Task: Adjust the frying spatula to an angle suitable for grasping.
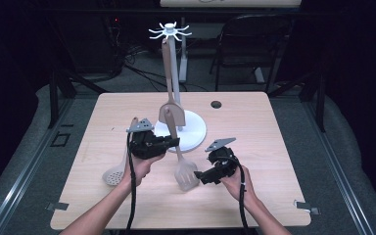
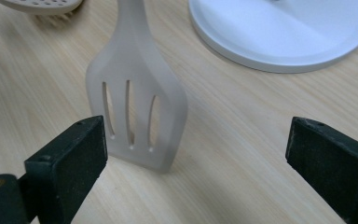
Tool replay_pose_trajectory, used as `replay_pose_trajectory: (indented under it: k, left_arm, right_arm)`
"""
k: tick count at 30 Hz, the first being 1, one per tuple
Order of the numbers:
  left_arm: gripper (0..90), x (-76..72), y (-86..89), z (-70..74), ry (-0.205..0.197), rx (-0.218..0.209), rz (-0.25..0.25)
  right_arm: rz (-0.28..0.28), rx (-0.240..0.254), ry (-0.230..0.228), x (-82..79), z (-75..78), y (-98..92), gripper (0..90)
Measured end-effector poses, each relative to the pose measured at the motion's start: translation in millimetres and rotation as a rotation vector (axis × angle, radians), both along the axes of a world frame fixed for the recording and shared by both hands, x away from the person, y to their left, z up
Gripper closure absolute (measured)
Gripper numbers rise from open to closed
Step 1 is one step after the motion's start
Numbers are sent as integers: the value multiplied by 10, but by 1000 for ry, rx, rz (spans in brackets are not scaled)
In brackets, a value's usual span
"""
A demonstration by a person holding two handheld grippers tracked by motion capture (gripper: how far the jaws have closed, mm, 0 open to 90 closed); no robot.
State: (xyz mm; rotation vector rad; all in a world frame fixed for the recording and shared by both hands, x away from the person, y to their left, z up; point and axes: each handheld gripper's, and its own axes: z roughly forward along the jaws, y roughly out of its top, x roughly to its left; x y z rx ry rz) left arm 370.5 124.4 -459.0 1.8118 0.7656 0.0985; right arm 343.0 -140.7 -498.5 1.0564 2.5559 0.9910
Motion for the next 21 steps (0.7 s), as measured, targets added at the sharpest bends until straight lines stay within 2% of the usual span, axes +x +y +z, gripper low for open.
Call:
replay_pose_trajectory:
  k: [5,7,8,9,11,21]
  left_arm:
    - [775,37,-19,28,0,7,-4]
    - [775,59,-38,45,0,8,-7]
    - [775,77,-59,63,4,6,-10]
    - [775,77,-59,63,4,6,-10]
    - [775,102,-95,89,-5,10,-12]
    - [775,169,-155,201,-17,39,-20]
  right_arm:
    - [-22,-8,-2,7,26,-111,45]
    - [-36,-27,-16,13,33,-168,45]
    - [-49,-17,-9,35,11,-220,43]
    - [-49,-17,-9,35,11,-220,43]
    - [-57,-48,-4,52,-17,-262,40]
    - [-66,-63,11,23,-71,-429,34]
